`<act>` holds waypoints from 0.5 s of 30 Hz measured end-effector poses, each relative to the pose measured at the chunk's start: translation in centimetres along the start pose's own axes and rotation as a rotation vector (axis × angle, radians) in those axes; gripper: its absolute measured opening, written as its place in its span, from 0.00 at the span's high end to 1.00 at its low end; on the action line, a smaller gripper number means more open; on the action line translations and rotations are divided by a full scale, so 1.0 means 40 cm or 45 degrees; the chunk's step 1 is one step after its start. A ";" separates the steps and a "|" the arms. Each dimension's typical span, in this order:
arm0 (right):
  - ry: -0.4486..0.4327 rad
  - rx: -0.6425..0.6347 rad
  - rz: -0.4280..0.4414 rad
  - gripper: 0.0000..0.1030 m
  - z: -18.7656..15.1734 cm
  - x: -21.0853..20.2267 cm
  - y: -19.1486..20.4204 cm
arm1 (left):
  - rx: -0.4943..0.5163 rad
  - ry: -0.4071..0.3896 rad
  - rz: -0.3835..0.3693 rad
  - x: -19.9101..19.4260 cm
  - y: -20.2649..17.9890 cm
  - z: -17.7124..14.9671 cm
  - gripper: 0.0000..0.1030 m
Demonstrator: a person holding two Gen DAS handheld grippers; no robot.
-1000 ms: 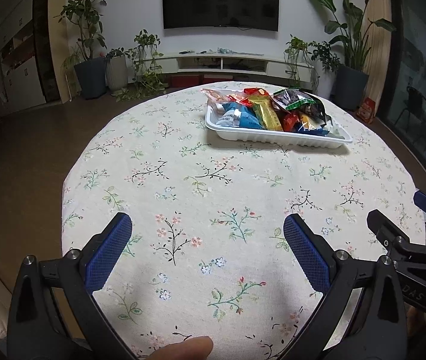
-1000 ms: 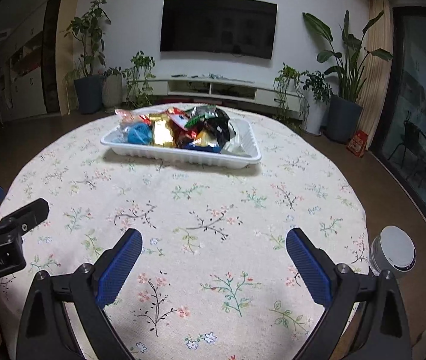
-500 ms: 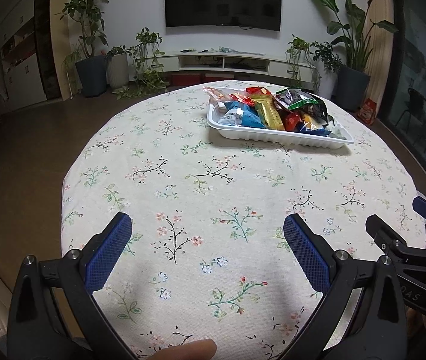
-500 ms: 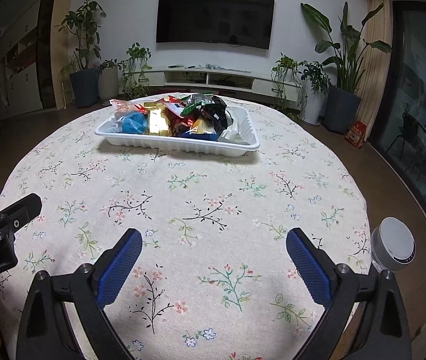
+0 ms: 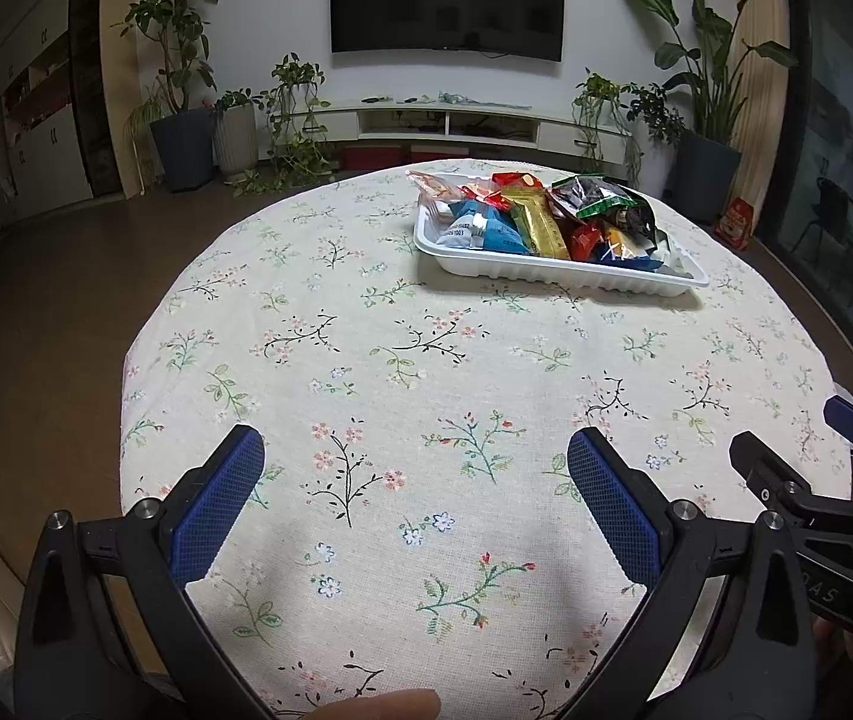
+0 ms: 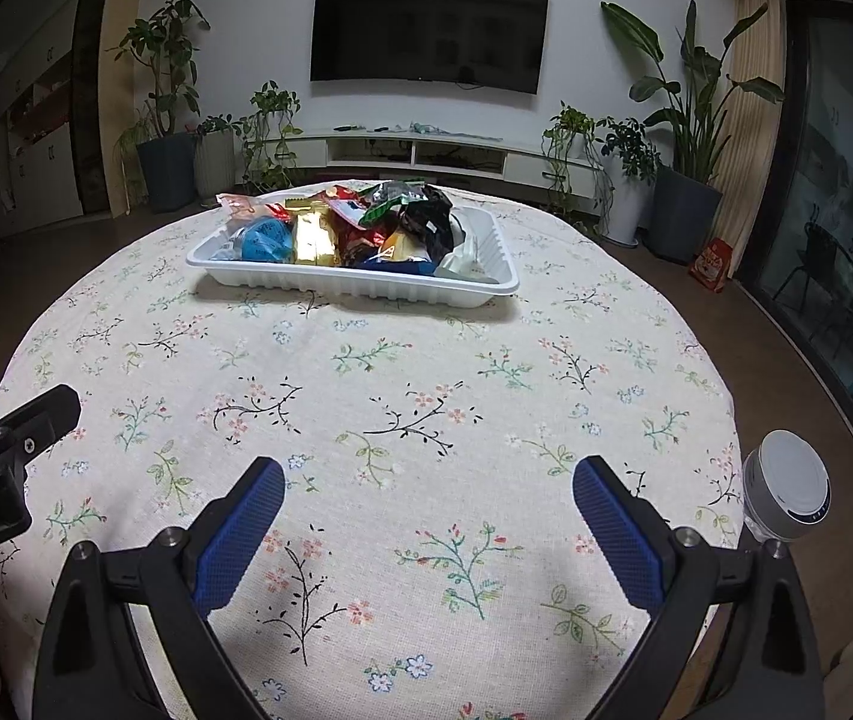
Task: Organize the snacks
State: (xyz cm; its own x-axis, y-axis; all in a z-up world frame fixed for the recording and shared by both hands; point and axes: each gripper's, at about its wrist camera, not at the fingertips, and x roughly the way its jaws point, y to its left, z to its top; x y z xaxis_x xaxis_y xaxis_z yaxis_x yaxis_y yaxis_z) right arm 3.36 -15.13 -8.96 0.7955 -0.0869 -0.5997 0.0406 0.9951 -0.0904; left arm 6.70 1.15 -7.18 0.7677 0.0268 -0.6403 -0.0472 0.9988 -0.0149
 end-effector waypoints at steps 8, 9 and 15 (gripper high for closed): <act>0.000 0.000 0.000 0.04 0.000 0.000 0.000 | 0.000 0.001 0.001 0.003 -0.001 -0.001 0.00; -0.001 0.000 0.000 0.04 0.000 0.000 0.000 | 0.000 0.000 0.000 0.001 -0.001 -0.001 0.00; 0.001 0.000 0.001 0.04 0.000 0.000 0.000 | -0.001 0.000 -0.001 0.000 0.000 -0.001 0.00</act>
State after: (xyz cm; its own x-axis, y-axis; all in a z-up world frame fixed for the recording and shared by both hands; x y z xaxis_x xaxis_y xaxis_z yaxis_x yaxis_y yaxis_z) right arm 3.35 -15.15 -8.96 0.7951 -0.0865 -0.6002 0.0404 0.9951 -0.0899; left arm 6.68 1.13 -7.22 0.7677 0.0261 -0.6403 -0.0472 0.9988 -0.0159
